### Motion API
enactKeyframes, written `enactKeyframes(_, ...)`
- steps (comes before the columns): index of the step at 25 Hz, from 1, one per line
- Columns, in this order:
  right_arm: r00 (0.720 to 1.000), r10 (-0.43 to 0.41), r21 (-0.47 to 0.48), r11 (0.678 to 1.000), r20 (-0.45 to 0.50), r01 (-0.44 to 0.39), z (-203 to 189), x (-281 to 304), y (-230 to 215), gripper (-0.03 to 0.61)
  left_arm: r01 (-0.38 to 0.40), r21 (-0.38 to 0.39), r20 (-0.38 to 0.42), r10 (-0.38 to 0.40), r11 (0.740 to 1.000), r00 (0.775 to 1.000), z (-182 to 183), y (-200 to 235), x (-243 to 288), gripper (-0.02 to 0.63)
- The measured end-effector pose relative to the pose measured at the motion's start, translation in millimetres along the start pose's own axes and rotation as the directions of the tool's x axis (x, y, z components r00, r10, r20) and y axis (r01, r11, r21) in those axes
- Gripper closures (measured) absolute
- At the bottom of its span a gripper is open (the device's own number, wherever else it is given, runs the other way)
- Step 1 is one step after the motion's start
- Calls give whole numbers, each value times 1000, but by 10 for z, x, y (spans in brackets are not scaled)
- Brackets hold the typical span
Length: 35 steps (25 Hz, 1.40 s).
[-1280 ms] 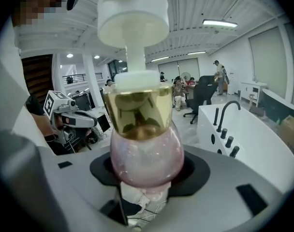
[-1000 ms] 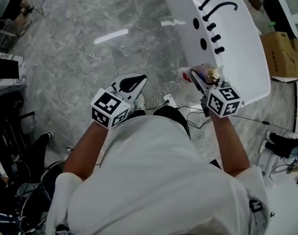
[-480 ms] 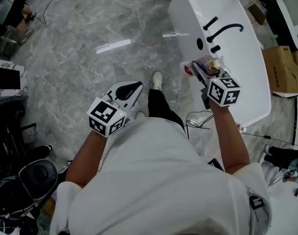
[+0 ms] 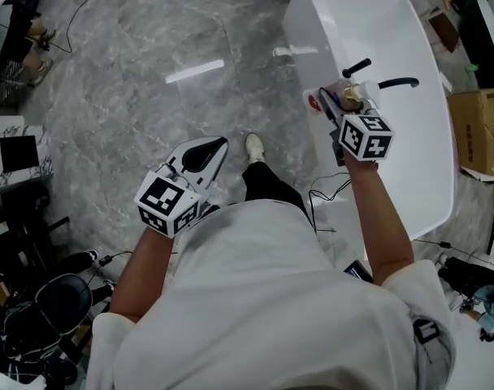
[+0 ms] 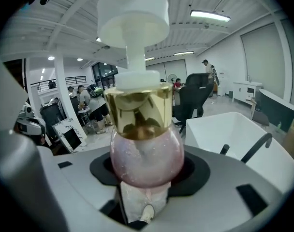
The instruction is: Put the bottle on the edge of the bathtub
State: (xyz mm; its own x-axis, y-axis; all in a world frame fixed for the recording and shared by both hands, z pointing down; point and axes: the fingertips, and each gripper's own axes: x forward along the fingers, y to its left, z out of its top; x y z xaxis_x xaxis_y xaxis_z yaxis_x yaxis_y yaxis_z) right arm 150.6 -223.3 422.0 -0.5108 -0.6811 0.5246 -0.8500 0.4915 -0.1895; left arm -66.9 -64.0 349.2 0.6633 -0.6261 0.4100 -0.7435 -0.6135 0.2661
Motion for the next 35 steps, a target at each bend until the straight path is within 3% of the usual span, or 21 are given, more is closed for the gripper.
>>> enactKeyframes(4, 999, -45, -6, 999, 12, 45, 302, 658, -715, 348, 3, -7, -15, -3, 1000, 1000, 311, 298, 593, 595)
enactKeyframes(13, 991, -131, 4, 991, -15, 131, 615, 1935, -1834, 348, 26, -48, -67, -29, 998, 997, 540, 762, 1322, 595)
enactKeyframes(27, 946, -321, 56, 945, -43, 323, 552, 3114, -3248, 347, 20, -98, -147, -34, 995, 988, 470, 1209, 1849, 595)
enactKeyframes(35, 933, -357, 48, 932, -43, 359, 343, 3563, -3685, 347, 10, -137, -182, -35, 991, 983, 330, 1370, 2084, 595)
